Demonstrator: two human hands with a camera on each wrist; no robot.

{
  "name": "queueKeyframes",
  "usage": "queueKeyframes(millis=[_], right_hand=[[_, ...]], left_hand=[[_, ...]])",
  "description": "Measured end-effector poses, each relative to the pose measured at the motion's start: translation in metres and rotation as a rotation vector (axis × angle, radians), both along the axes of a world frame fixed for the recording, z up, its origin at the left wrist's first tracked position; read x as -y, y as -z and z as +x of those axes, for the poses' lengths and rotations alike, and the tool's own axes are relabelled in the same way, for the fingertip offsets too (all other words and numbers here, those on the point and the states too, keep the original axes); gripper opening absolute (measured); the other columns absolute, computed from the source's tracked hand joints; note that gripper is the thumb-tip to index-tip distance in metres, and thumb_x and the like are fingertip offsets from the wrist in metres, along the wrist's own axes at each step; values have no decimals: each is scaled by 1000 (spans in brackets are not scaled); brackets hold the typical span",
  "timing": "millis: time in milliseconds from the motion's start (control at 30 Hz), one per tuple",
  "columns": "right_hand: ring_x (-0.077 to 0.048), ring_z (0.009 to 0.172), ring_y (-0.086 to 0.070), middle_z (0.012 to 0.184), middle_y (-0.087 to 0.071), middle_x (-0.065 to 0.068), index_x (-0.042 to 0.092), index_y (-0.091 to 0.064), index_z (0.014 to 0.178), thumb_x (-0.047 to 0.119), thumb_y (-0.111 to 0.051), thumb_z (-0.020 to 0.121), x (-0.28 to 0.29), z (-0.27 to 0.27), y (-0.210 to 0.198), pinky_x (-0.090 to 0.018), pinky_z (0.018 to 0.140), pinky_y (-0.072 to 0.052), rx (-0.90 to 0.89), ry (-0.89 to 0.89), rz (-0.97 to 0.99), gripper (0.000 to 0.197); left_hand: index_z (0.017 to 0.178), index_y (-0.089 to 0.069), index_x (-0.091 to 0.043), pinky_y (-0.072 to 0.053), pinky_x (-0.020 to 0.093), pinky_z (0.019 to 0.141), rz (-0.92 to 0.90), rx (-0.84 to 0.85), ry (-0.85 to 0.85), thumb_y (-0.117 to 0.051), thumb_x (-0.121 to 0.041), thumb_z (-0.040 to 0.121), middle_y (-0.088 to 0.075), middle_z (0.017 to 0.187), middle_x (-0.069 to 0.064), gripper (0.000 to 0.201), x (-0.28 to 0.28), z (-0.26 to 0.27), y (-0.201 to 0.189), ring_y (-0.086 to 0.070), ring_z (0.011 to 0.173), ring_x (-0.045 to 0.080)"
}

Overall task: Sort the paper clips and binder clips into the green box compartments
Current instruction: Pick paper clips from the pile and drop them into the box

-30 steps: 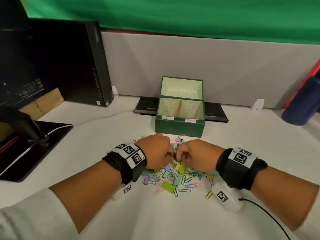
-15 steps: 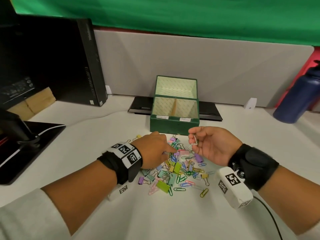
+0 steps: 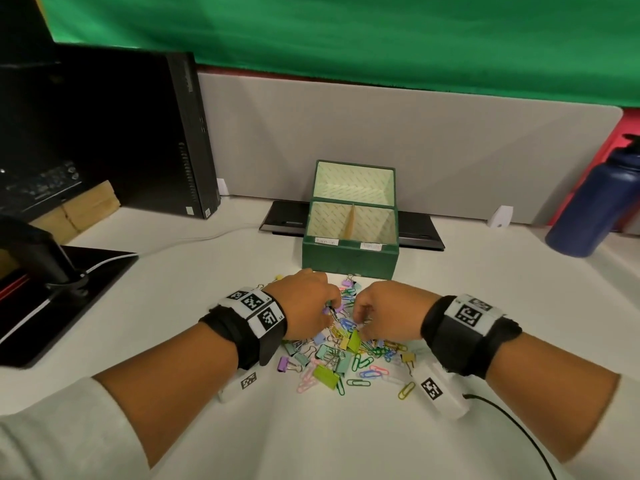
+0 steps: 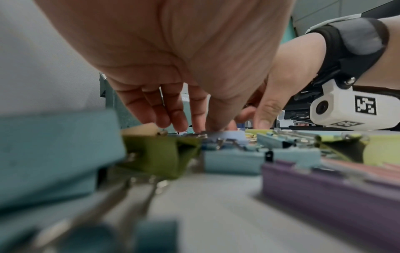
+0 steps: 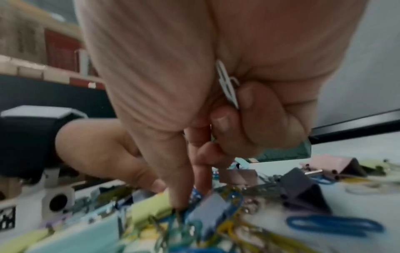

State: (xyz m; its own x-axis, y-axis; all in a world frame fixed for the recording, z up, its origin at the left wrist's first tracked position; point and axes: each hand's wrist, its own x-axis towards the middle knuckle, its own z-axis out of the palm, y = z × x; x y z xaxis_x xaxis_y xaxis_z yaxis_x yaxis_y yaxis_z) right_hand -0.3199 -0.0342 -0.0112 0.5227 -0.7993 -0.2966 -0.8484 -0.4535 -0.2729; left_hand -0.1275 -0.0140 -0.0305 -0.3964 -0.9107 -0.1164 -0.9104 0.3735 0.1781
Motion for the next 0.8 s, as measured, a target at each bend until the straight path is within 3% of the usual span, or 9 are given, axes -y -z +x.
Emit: queueKeyframes(millis=[67,167,233,333,433,500,567,667,800], right_hand=[[-13,87,-63,96,-69,7,24,-72,97,27,-71,86,0,3,4,-26,79,-52,-7,3,-14,11],[-13,77,-59,90,-70,2,19,-71,89,23,-70,87,2,4,4,-22,67,-46,-2,-5,20,5],[-10,71,-56,83,-68,5,20,-68,83,23,-70,87,4,1,1,-20,63,-42,23,-15,59,6],[-5,64,-53,75,-63,10,19,-67,86,27,-68,90,10,-9,-2,-18,61,-42,131,19,111,9],[-16,59,-51,72,-57,-2,16,-63,91,24,-65,92,19,-21,-7,-23,50,-44,357,198,319,8],[-16,49,-38,65,-49,-3,14,-58,90,9,-62,92,24,-27,-12,-23,40,-31,625,313,521,7],[-12,48,-27,67,-48,-3,12,-59,97,-3,-58,89,32,-32,-20,-21,37,-23,876,414,631,17],[-10,48,-29,70,-52,-4,7,-63,106,-2,-49,91,47,-34,-33,-20,35,-27,1089,516,652,23],[-11,48,-35,73,-51,-5,7,-66,96,-1,-40,91,74,-30,-51,-22,38,-30,1100,611,437,28]], left_hand=[[123,-57,-33,-44,36,94,1,4,-20,-61,-43,92,-52,118,-3,33,0,0,0,-44,118,17],[105,-57,-33,-43,32,87,-30,-27,-19,-63,-39,91,-49,106,-7,16,-1,0,-1,-47,110,16],[99,-61,-33,-45,34,88,-34,-27,-4,-63,-37,91,-47,103,-7,9,-1,1,-1,-47,110,17],[118,-64,-37,-45,38,94,1,12,18,-60,-41,93,-48,111,-4,25,0,2,1,-44,116,18],[125,-64,-38,-44,35,94,24,26,24,-60,-42,93,-49,115,-2,32,2,2,2,-44,118,18],[114,-69,-37,-45,33,91,24,-3,11,-63,-40,91,-50,111,-4,24,2,3,2,-46,113,16],[96,-72,-32,-49,36,88,10,-35,-5,-63,-34,89,-50,105,-6,11,2,3,3,-51,107,15],[85,-68,-27,-51,38,85,26,-18,-1,-59,-27,89,-49,102,-6,10,2,3,4,-51,101,15],[84,-61,-27,-49,39,86,33,14,5,-53,-25,89,-49,101,-5,11,4,4,6,-46,100,15]])
